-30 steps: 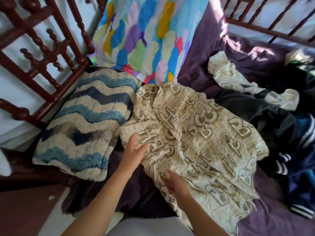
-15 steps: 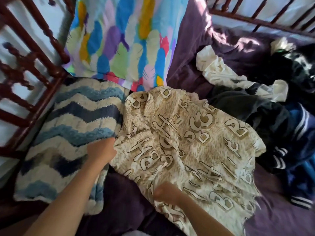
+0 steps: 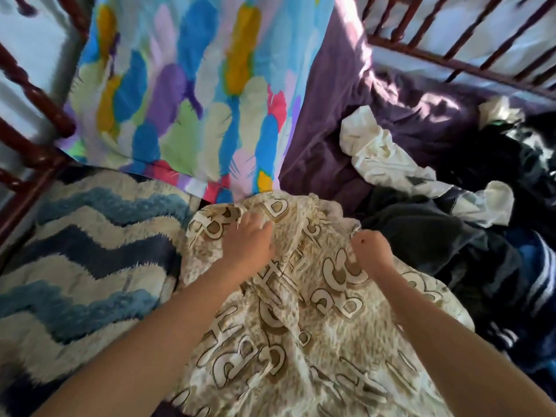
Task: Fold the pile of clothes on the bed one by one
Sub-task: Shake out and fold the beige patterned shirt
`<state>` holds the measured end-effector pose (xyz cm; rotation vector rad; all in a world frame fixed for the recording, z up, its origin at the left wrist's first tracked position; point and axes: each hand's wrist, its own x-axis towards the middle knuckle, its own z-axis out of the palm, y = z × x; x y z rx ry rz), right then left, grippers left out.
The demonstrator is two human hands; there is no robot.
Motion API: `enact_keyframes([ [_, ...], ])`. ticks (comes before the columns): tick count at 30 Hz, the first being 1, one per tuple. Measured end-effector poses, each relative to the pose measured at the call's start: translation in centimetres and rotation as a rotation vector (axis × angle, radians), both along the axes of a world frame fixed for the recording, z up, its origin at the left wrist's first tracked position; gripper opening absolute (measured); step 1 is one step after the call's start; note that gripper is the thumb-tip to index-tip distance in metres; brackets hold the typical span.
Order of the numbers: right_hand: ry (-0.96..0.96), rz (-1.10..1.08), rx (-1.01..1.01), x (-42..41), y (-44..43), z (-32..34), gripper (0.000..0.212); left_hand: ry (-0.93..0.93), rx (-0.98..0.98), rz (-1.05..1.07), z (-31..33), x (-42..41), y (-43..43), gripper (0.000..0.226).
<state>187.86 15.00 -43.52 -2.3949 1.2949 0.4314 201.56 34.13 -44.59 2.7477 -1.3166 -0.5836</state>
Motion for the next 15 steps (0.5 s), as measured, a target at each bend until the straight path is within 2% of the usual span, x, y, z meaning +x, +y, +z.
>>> enact_keyframes([
  [2,-0.066,-0.038,-0.036,0.7,-2.0,-1.5,0.017,-0.030,-0.067,-0.098,-1.0,0.9,-3.6,0.042],
  [5,-0.041,-0.080,-0.004,2.6,-3.9,-3.3,0.028,0.011,-0.104,-0.180,-2.6,2.9,-8.2,0.047],
  [7,0.045,-0.149,0.053,3.6,-4.6,-4.3,0.041,0.044,-0.006,-0.186,-3.8,4.4,-10.3,0.054],
  [9,0.113,-0.229,0.139,4.0,-5.3,-5.2,0.044,0.028,0.149,-0.157,-4.7,5.3,-11.3,0.056],
  [11,0.097,-0.341,0.259,4.2,-6.0,-5.6,0.038,-0.026,0.217,-0.143,-5.0,5.7,-11.6,0.037],
  [13,-0.063,-0.547,0.358,4.1,-6.9,-5.3,0.033,-0.056,0.183,-0.155,-5.0,5.7,-11.6,0.019],
  [15,-0.359,-0.709,0.355,3.6,-6.9,-4.5,0.017,-0.082,0.070,-0.126,-4.8,5.8,-11.3,0.017],
])
